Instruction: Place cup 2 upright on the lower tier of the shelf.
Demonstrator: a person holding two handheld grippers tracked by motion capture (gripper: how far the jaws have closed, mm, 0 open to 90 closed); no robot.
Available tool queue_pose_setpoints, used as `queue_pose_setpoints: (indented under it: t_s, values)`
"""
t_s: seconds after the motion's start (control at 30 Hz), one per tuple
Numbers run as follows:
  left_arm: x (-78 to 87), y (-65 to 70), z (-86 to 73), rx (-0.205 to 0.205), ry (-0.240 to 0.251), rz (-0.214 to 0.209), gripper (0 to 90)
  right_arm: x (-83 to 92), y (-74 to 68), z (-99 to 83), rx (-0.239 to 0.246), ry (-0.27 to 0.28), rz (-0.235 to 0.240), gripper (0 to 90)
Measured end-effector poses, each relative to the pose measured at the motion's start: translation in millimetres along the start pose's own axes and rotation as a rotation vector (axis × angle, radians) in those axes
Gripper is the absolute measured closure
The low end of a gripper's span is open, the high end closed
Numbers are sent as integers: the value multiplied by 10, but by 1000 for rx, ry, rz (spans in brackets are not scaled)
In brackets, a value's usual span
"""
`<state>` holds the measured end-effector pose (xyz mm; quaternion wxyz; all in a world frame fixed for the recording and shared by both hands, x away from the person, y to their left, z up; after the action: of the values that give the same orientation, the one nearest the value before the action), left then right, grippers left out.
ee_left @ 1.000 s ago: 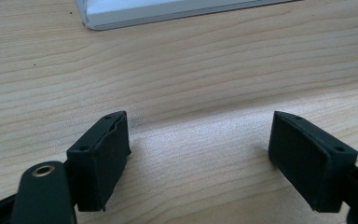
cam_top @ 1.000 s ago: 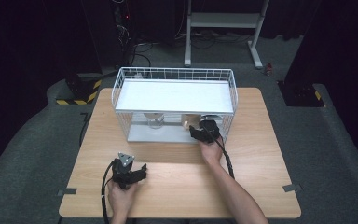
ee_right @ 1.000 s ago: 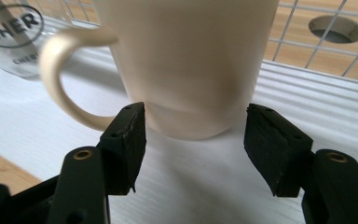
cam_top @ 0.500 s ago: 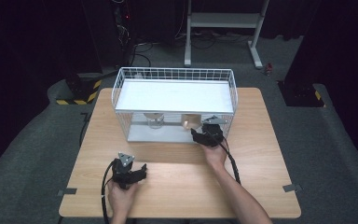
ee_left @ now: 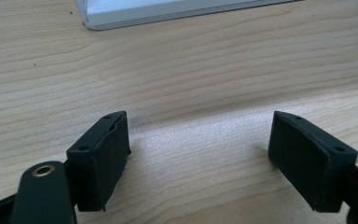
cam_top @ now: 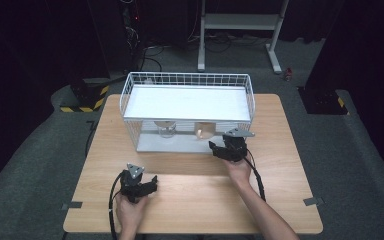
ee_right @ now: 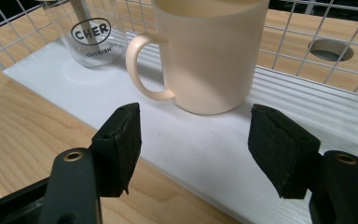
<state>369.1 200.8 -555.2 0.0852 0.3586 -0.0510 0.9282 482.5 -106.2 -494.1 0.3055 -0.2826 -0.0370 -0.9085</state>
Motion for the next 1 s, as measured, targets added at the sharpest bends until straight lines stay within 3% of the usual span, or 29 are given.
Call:
queue_pose_setpoints:
  t_s: [0.53, 1.0]
  values:
    - [-2, 2, 1, 1, 1, 1, 207, 227, 79, -127, -2, 6, 1, 345]
    - [-2, 3, 2, 3, 1, 0, 207, 551, 190, -212, 8, 42, 20, 345]
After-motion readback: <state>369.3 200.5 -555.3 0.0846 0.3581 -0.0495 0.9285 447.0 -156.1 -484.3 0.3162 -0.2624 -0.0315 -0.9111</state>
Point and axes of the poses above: each handheld gripper's, and its own axes: x roughly backward along the jaws, z roughly out of its top, y roughly to its right, the point moved 4 cm from there along -x, roughly forward along the jaws, and after that the axes turned 2 degrees about z, right-handed, at the moved point
